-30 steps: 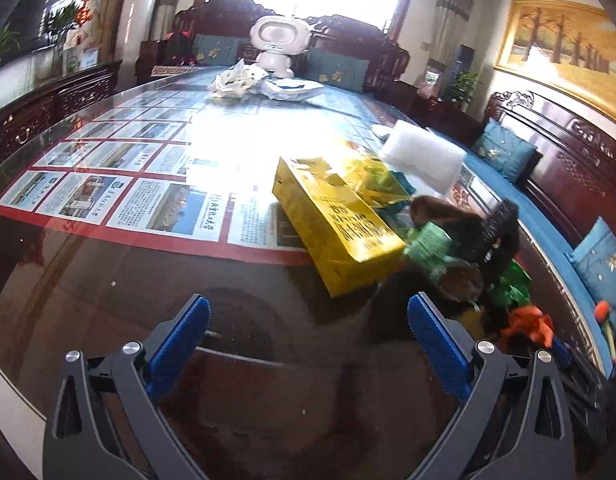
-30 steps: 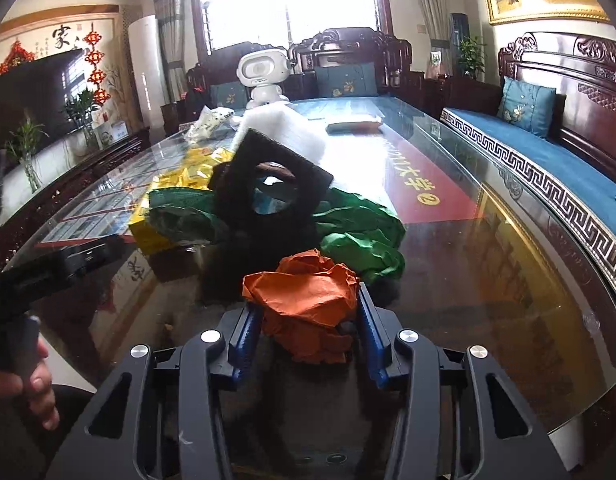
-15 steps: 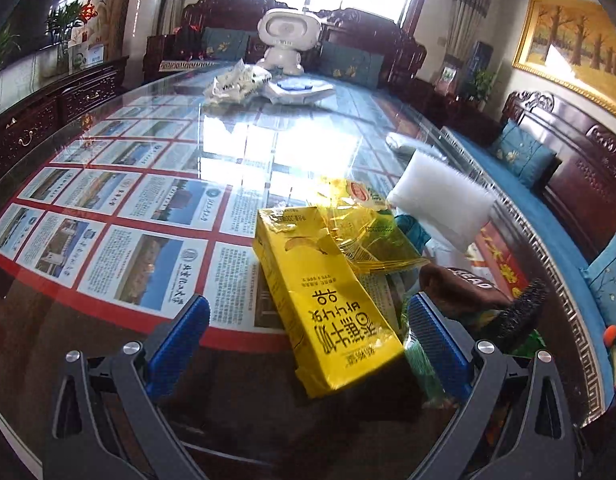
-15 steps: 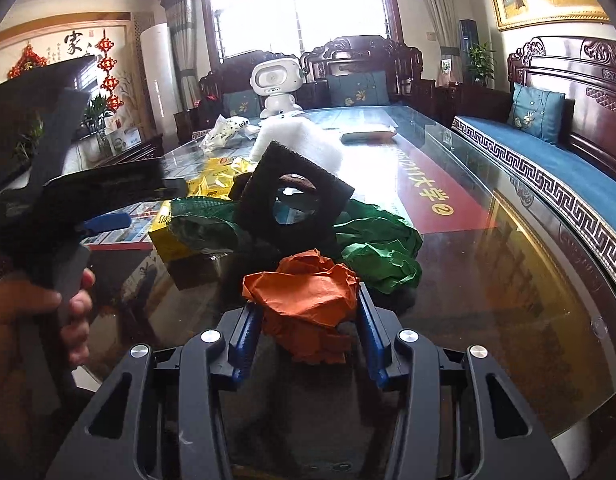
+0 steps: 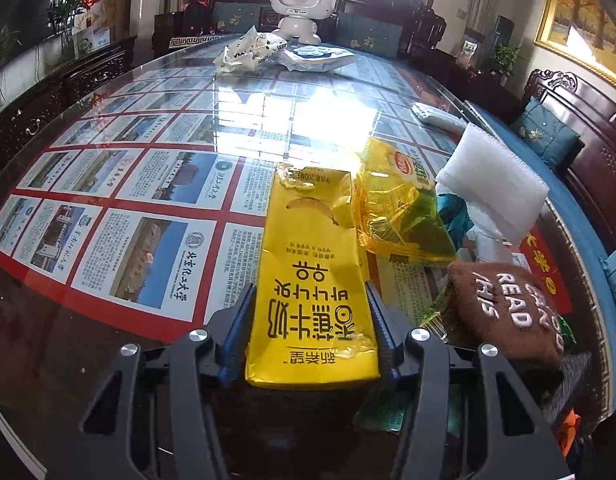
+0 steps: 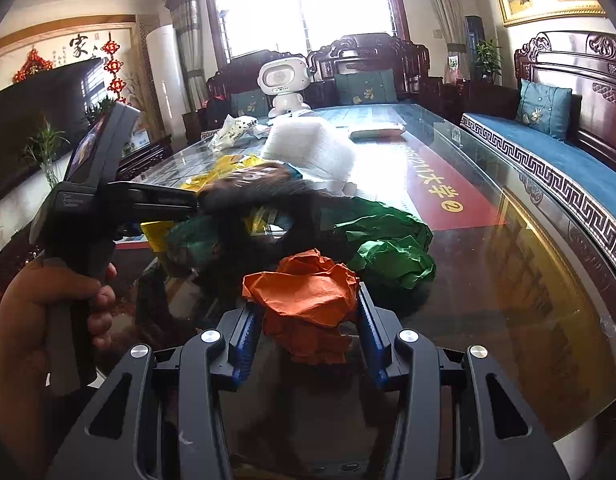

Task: Collect trash
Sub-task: 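Grasp the yellow milk carton with the left tool while the right tool grasps the orange cloth, then lower both tools into the yellow bin and release the carton and cloth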

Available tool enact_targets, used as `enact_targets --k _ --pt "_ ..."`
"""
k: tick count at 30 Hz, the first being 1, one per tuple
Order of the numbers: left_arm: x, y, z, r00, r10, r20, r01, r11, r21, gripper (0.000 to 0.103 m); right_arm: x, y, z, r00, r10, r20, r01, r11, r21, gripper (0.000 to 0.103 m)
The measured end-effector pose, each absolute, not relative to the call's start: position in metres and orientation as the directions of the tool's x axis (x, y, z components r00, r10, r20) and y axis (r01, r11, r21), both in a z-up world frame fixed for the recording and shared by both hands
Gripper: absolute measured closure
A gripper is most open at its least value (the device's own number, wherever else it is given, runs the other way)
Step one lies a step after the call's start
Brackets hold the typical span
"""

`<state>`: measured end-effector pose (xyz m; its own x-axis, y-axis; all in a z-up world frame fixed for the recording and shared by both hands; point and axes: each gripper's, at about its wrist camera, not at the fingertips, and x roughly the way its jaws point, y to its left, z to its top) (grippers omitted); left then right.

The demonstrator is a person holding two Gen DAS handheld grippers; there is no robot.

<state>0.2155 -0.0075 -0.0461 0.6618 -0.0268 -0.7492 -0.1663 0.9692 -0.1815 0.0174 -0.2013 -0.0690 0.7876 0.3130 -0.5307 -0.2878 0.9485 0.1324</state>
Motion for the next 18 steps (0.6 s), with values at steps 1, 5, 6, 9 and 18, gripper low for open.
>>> enact_targets --k 1,5,6,9,18 --pt "0.213 -0.005 -0.046 0.667 -0.031 -0.744 -0.162 0.969 -0.186 0.051 0.017 -0.201 -0.069 0.788 0.315 -0.529 -0.290 0.948 0.133 0.059" --pt "0.202 0.003 -0.040 0.698 -0.051 -0.715 -0.142 0.968 -0.207 0.053 0.016 -0.198 -0.068 0.788 0.318 -0.527 -0.295 0.947 0.130 0.059" --pt "0.198 0.005 -0.038 0.707 -0.049 -0.706 -0.141 0.968 -0.208 0.053 0.016 -0.198 -0.068 0.789 0.317 -0.527 -0.295 0.947 0.129 0.059" --pt "0.186 0.008 -0.027 0.745 -0.040 -0.666 -0.134 0.969 -0.208 0.053 0.015 -0.197 -0.068 0.790 0.317 -0.525 -0.295 0.947 0.127 0.059" --pt "0.139 0.023 -0.016 0.785 -0.031 -0.618 -0.135 0.966 -0.220 0.054 -0.001 -0.193 -0.062 0.802 0.314 -0.508 -0.302 0.947 0.108 0.060"
